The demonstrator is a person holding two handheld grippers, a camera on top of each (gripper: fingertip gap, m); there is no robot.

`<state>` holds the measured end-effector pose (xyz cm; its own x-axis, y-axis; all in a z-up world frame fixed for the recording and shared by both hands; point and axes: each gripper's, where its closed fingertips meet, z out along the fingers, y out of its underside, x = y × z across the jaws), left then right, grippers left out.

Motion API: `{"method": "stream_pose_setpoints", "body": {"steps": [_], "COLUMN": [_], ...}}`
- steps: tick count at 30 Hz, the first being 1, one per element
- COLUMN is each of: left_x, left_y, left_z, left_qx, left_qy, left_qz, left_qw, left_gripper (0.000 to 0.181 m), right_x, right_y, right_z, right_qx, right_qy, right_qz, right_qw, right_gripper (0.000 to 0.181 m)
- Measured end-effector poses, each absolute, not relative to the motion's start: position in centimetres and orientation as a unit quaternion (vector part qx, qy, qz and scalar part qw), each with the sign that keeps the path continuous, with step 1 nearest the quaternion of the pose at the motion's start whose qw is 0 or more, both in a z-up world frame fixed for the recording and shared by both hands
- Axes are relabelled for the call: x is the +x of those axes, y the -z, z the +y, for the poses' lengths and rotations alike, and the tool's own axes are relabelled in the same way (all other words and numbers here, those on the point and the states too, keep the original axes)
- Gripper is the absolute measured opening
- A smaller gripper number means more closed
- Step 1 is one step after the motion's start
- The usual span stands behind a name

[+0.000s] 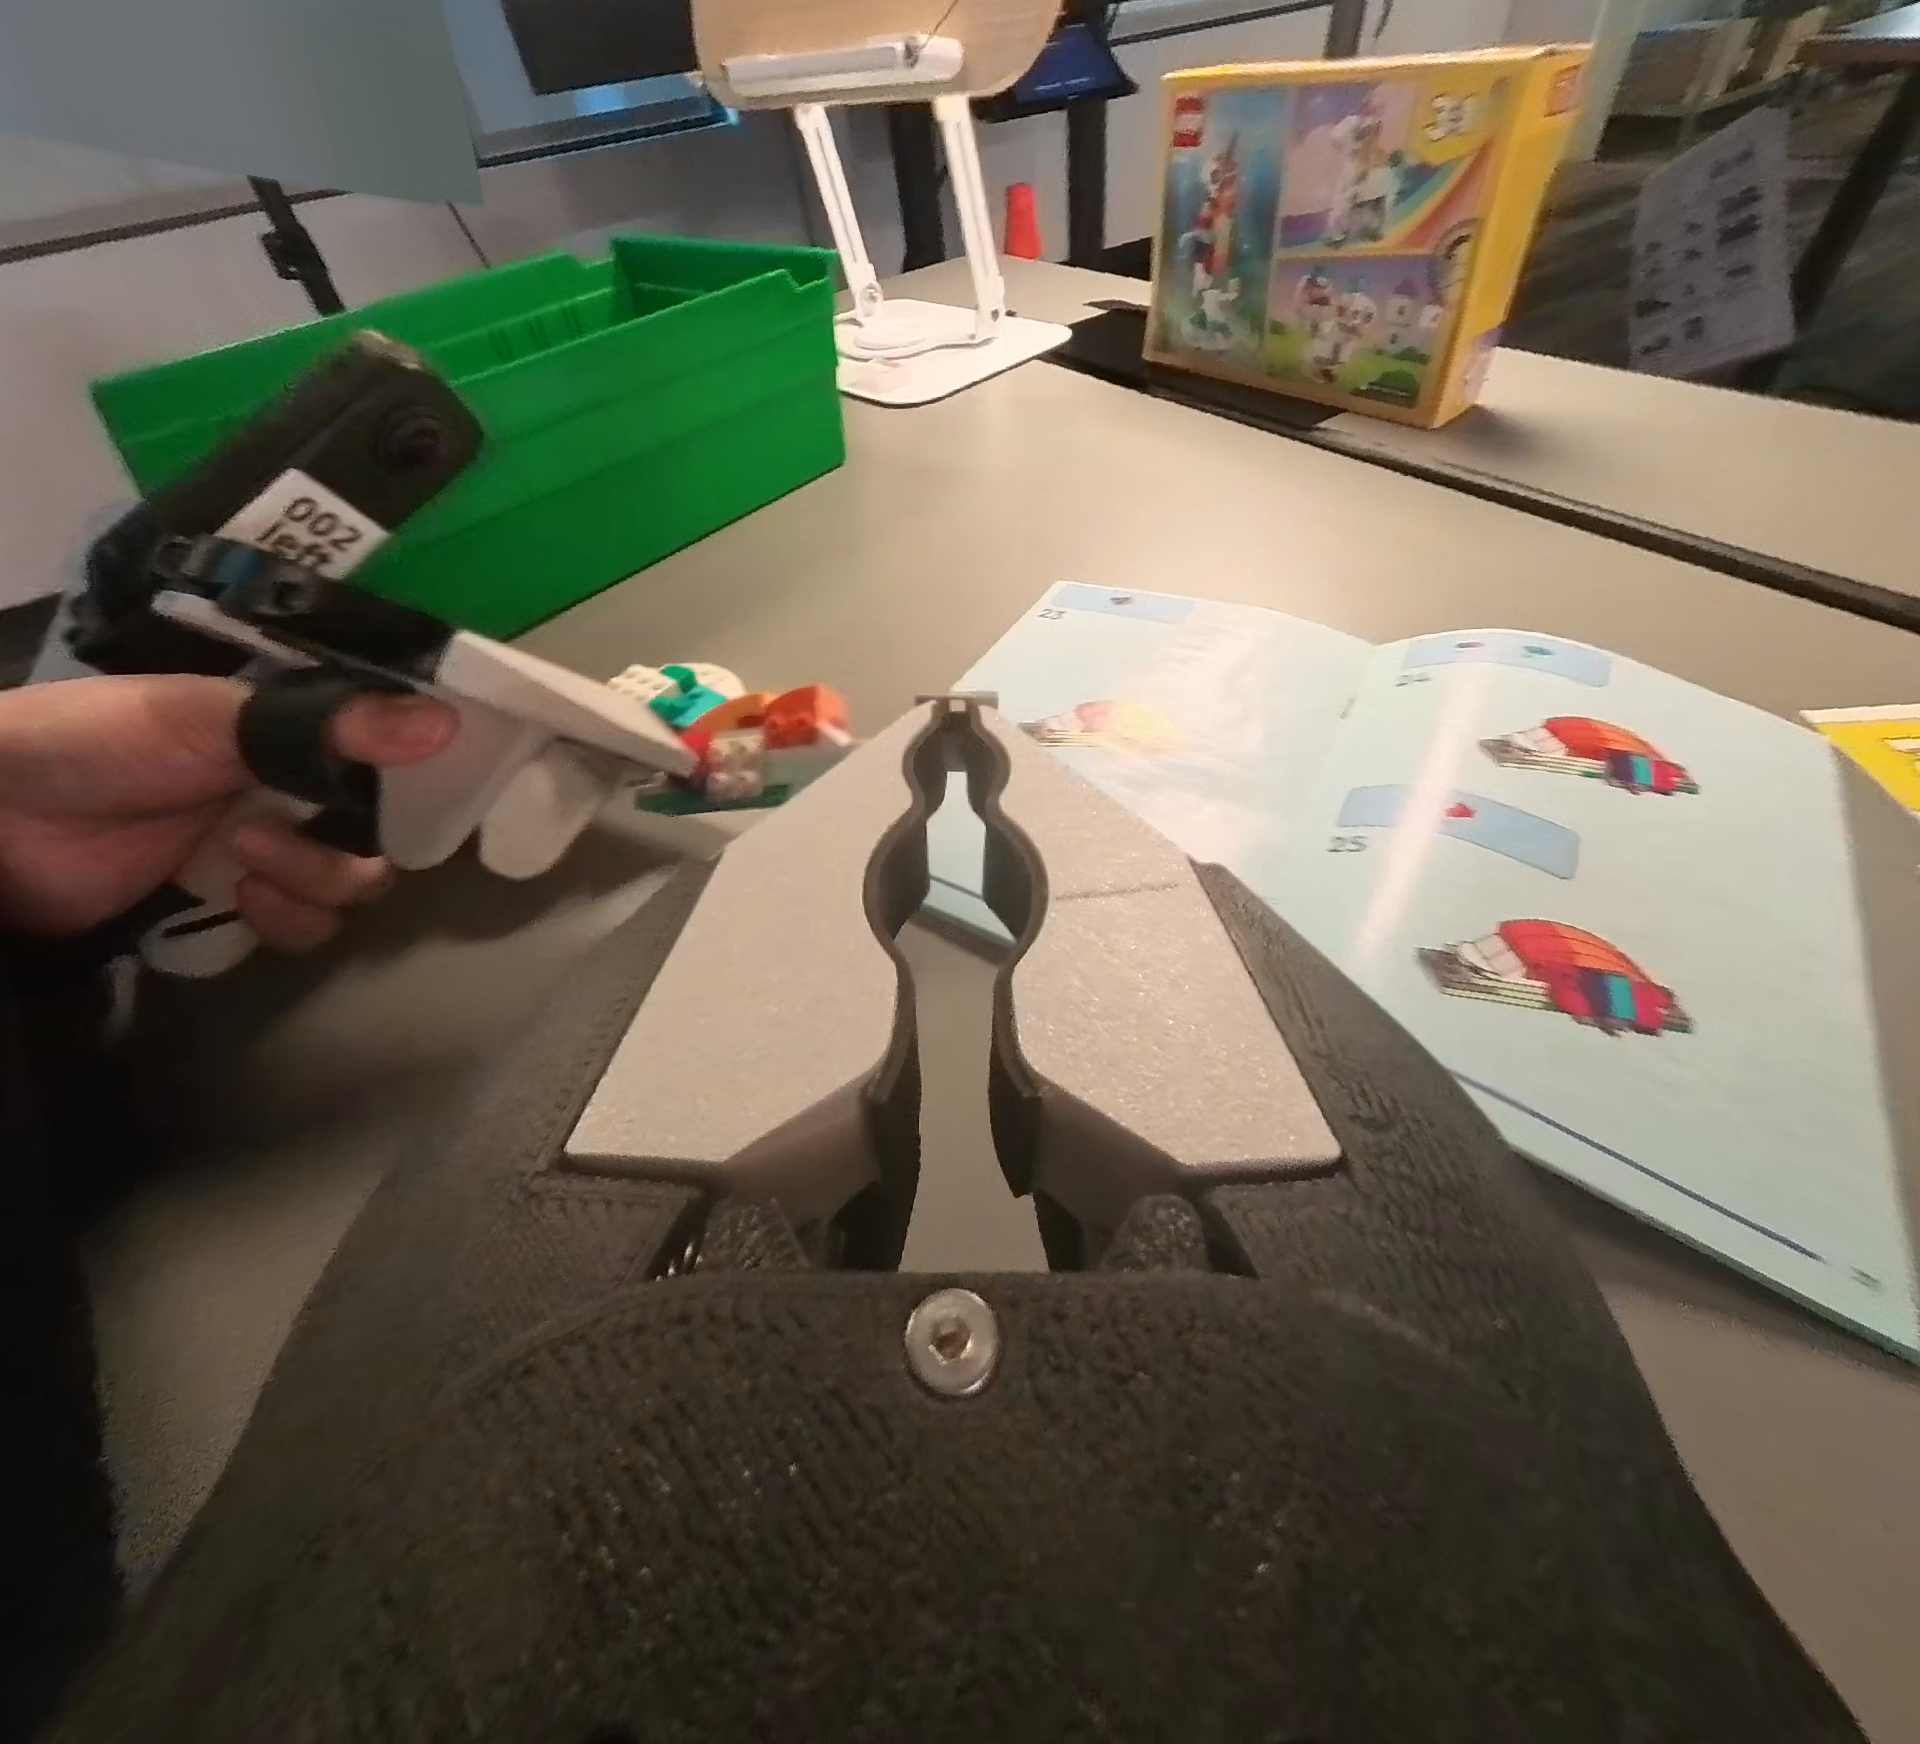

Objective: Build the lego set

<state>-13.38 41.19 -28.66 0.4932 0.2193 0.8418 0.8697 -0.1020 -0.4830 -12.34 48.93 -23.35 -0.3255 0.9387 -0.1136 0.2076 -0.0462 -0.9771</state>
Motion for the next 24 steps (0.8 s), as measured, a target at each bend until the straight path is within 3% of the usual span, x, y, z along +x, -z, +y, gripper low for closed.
{"method": "stream_pose_setpoints", "body": {"steps": [13,24], "left_x": [-11.6,-12.9], "left_y": [28.6,30.4], "left_z": [39.9,36.7], "left_qx": [-0.711,-0.845], "left_qy": [0.275,-0.015], "left_qz": [-0.389,-0.246], "left_qw": [0.517,0.474], "left_gripper": [0.030,0.030], "right_x": [-11.0,-11.0], "right_y": [22.8,22.9], "right_z": [50.8,50.3], "right_qx": [-0.473,-0.468], "right_qy": [-0.535,-0.537], "right_qz": [-0.599,-0.603], "right_qw": [0.363,0.360], "right_gripper": [0.000,0.000]}}
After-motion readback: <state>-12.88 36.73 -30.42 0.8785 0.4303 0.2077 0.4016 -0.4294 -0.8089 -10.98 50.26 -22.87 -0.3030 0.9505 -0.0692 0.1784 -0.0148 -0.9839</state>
